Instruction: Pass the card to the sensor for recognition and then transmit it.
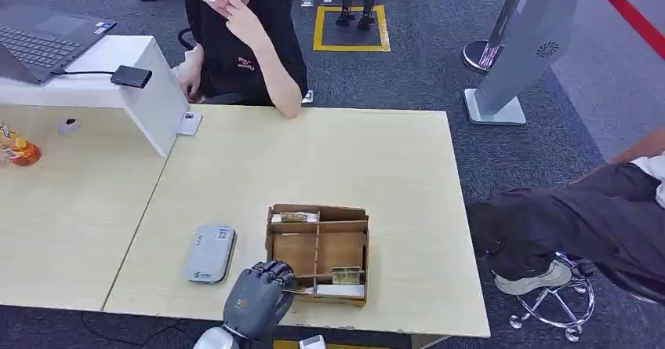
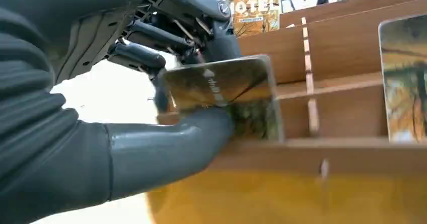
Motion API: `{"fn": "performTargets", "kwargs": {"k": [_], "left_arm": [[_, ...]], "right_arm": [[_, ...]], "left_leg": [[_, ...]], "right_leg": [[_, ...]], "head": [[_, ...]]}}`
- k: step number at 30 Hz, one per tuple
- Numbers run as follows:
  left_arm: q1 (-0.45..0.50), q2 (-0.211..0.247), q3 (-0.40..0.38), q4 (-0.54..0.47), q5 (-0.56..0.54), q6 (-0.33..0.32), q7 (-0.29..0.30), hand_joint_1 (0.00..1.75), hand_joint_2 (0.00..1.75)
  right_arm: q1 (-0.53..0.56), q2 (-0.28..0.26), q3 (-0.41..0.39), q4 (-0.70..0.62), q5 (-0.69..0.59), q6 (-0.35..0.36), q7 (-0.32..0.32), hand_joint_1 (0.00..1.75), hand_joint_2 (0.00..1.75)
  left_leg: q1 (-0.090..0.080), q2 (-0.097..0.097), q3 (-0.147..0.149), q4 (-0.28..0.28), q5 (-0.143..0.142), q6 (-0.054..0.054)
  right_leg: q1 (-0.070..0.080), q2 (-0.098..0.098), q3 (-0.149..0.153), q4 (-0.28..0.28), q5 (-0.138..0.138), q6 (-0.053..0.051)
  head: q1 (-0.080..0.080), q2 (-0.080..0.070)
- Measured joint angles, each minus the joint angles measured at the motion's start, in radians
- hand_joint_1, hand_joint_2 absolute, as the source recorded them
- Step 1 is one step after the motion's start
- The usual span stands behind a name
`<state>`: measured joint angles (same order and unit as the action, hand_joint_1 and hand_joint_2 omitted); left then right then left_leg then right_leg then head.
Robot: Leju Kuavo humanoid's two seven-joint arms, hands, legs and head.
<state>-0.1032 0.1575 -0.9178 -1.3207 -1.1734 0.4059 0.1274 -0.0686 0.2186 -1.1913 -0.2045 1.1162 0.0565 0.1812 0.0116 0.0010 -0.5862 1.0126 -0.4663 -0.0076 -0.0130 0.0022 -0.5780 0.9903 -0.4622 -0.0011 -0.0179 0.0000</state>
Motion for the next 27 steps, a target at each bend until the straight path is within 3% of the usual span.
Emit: {"fn": "performTargets", "kwargs": {"k": [19,27], "left_arm": [[0.000,0.000,0.000,-0.008,-0.009,0.015,-0.003,1.75,1.75],[-0.023,0.000,0.000,-0.081,0.047,0.065,-0.033,1.75,1.75]], "right_arm": [[0.000,0.000,0.000,0.000,0.001,0.000,0.000,0.00,0.00],[0.001,0.000,0.000,0.000,0.001,-0.003,0.000,0.00,0.00]], "left_leg": [[0.000,0.000,0.000,0.000,0.000,0.000],[0.000,0.000,0.000,0.000,0.000,0.000]], "right_leg": [[0.000,0.000,0.000,0.000,0.000,0.000],[0.000,0.000,0.000,0.000,0.000,0.000]], "head": [[0.000,0.000],[0.000,0.000]]}}
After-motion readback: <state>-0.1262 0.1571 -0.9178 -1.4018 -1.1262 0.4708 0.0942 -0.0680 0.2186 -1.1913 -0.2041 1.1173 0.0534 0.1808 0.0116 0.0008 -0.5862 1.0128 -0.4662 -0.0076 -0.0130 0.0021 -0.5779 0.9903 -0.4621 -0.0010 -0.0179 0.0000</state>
